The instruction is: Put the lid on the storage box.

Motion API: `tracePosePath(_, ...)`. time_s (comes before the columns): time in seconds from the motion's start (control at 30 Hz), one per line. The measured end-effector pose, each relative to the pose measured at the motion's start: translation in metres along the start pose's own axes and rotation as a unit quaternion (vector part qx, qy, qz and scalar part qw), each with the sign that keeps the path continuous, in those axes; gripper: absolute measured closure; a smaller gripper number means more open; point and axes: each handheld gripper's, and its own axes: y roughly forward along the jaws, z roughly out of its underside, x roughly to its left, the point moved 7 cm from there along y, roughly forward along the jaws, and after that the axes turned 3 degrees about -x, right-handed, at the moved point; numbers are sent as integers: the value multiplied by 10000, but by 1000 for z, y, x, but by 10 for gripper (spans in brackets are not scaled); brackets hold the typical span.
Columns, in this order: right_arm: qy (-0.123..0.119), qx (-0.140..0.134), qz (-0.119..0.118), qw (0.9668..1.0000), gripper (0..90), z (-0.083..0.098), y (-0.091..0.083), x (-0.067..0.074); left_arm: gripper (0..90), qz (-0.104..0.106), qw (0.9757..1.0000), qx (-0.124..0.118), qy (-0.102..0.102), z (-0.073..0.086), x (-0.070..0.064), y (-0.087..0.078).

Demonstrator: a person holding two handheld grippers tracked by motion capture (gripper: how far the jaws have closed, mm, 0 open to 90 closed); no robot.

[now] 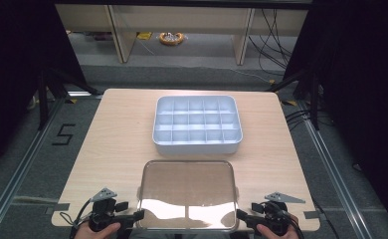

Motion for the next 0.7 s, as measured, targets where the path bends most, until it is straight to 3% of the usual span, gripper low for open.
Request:
tracePosePath(0.23,74,-8,-103,9999,284,-1,-1,2,225,107,9999,34,-84,1,-1,1)
tracePosePath(0.27,285,-45,-229,9993,284,-1,1,7,226,135,9998,41,-139,1,-2,2)
tracePosePath(0.3,292,38,-210,9993,284,0,0,7,231,162,9997,42,-186,1,-2,2)
tracePosePath(0.33,79,30,-148,9999,284,0,1,2,236,181,9996,38,-212,2,-3,3)
tracePosePath(0.43,173,-8,-241,9996,284,-2,2,5,273,171,9997,74,-174,3,-3,4)
tracePosePath(0.47,297,59,-144,9994,284,-1,3,6,301,189,9997,94,-144,3,-4,5)
tracePosePath(0.5,146,22,-182,9997,284,-2,4,4,325,210,9997,95,-87,4,-4,6)
tracePosePath(0.53,441,119,-149,9988,284,-1,3,8,335,193,9997,85,-94,4,-6,7)
tracePosePath(0.57,404,80,-199,9990,284,-1,5,8,343,205,9997,103,-54,4,-7,8)
tracePosePath(0.6,194,-4,-214,9996,285,-3,6,4,361,223,9996,145,9,5,-7,8)
tracePosePath(0.67,451,15,-345,9984,285,-3,6,10,389,171,9998,93,-17,5,-8,9)
tracePosePath(0.7,221,-11,-274,9994,286,-4,9,6,400,171,9998,93,-17,5,-8,9)
